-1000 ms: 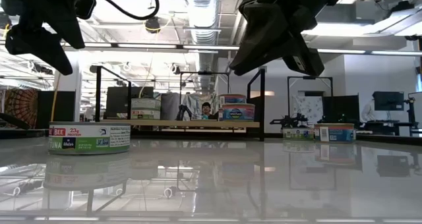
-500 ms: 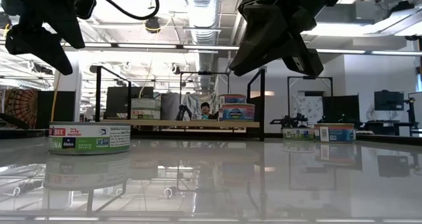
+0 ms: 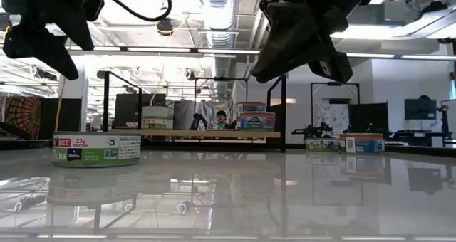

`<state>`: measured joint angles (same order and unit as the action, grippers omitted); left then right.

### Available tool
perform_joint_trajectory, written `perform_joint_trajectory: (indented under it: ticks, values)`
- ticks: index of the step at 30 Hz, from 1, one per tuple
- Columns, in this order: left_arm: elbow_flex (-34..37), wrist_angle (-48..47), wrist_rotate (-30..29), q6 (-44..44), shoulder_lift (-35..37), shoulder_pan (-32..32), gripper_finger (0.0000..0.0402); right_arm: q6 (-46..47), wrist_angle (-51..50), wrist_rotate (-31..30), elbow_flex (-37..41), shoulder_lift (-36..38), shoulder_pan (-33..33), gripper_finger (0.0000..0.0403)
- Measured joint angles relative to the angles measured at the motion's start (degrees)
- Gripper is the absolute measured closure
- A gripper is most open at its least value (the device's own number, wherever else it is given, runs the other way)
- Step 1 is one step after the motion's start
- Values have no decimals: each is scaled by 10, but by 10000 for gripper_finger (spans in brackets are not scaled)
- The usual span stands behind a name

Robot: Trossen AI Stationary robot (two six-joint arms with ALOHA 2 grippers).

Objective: Stack canned seafood by type on shelf
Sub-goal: Put the green tuna can on the shelf

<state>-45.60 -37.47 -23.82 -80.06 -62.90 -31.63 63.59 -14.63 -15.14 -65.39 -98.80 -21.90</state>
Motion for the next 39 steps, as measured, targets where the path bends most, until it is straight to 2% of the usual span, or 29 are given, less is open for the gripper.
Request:
perform_joint_trajectory:
  ticks: [4, 8, 10, 13, 16, 19, 22, 24, 28, 31, 34, 39]
  values:
    - [0, 1, -37, -34, 0, 0, 143, 37, 3, -53, 0, 0, -2, 360]
    - [0, 17, -75, -21, -15, -3, 143, 86, 3, -85, 0, 0, -1, 357]
    - [0, 28, -82, -33, -30, -10, 143, 111, 11, -114, 1, -12, -7, 350]
    - [0, 41, -85, -39, -64, -18, 143, 131, 26, -121, 2, -39, -16, 334]
    - [0, 35, -84, -44, -96, -27, 143, 144, 83, -120, 2, -73, -24, 315]
    - [0, 18, -79, -52, -117, -35, 143, 137, 195, -119, 1, -114, -20, 295]
    - [1, 5, -79, -64, -123, -44, 143, 93, 314, -111, -11, -159, -11, 280]
    - [14, 11, -78, -76, -118, -47, 143, 66, 339, -89, -32, -182, -1, 273]
    - [53, 11, -76, -114, -99, -64, 143, 43, 308, -49, -88, -218, 14, 268]
    - [84, 54, -75, -117, -82, -78, 143, 40, 249, -37, -125, -236, 23, 268]
    - [106, 117, -73, -105, -80, -86, 143, 40, 196, -32, -144, -236, 27, 268]
    - [133, 169, -65, -104, -85, -86, 143, 41, 174, -32, -149, -236, 40, 268]
